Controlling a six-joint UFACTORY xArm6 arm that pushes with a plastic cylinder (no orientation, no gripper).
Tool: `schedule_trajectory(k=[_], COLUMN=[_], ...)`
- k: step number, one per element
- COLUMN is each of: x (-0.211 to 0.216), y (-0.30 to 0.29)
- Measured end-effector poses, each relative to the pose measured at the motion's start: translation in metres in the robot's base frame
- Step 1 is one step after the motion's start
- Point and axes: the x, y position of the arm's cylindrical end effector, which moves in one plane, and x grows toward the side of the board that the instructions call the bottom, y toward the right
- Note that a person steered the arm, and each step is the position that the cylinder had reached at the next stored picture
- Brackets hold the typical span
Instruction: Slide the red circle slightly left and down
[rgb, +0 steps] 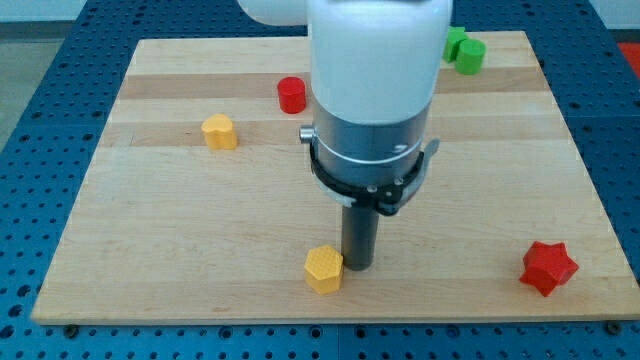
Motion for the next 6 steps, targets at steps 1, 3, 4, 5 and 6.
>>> schedule_trajectory(k=[1,3,4,5,6], x=[-0.076,-0.17,-0.191,-0.233,-0.239], y=[-0.013,-0.049,-0.048,-0.041,-0.046])
